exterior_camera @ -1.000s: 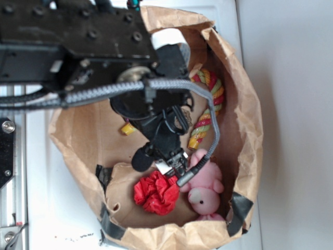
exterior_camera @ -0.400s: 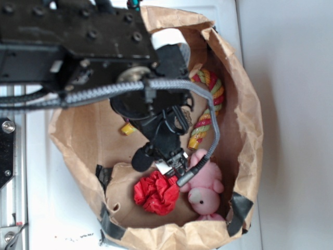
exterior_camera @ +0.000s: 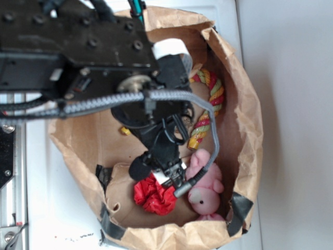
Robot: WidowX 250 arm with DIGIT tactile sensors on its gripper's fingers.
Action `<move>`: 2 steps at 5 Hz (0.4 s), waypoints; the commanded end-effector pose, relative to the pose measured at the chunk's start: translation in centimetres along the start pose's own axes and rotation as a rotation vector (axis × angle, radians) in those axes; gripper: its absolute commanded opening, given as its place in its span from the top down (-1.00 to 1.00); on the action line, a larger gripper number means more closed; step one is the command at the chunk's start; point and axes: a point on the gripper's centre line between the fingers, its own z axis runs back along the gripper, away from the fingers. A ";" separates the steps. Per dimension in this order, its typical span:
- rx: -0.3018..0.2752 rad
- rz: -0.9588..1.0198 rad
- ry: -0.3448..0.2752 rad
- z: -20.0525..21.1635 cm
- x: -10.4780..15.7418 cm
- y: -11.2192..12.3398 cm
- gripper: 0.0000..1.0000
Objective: Grab the red paper.
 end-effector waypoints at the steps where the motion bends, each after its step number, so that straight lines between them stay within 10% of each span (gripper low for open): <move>1: 0.001 -0.051 -0.022 0.3 0.4 -1.9 -1.00; 2: 0.022 -0.038 -0.011 -0.2 0.9 -1.8 -1.00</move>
